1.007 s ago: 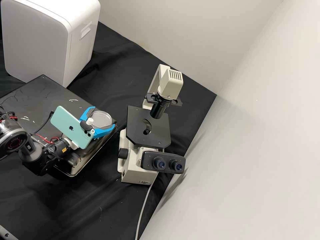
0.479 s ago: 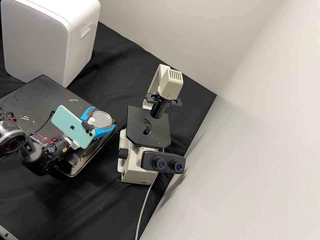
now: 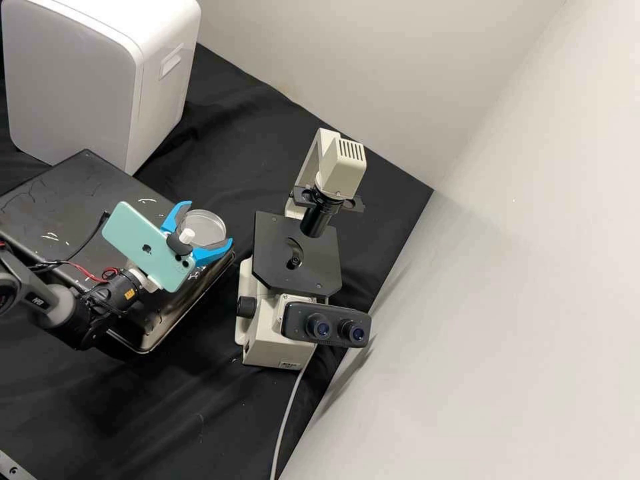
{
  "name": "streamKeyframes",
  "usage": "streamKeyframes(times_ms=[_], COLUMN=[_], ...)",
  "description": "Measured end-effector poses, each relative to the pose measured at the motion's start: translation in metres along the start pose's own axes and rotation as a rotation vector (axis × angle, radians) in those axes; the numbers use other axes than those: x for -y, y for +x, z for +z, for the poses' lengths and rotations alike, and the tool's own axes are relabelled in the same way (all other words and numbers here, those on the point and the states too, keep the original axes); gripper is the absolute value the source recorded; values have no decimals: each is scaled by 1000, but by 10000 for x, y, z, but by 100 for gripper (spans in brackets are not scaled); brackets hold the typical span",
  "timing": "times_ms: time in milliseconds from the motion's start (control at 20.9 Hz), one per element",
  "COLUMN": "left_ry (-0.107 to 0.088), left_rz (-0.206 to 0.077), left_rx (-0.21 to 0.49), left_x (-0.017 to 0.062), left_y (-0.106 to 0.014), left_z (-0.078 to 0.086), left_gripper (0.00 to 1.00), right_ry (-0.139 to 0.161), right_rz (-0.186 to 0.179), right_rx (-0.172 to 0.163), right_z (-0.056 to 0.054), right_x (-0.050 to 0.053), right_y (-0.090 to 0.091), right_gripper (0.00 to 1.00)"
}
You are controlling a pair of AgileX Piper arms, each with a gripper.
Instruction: Place the petri dish on the microscope
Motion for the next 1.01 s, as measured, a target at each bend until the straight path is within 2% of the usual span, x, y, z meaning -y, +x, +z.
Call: streamKeyframes(times_ms=[192, 431, 719, 1007], left_ry=[0, 0, 0, 0], left_rz=[0, 0, 0, 0], left_rx=[0, 0, 0, 0], left_x=[0, 0, 0, 0], left_y=[0, 0, 0, 0], left_z=[0, 0, 0, 0], left_gripper=[100, 100, 100, 100], right_ry=[7, 30, 30, 31], right_rz=[50, 97, 103, 111], right_rx=[-36, -70, -88, -76], right_z=[-98, -158, -166, -126], right_x=[-145, -251, -314, -336], right_y=[-50, -144, -173, -160], right_gripper=[0, 0, 0, 0])
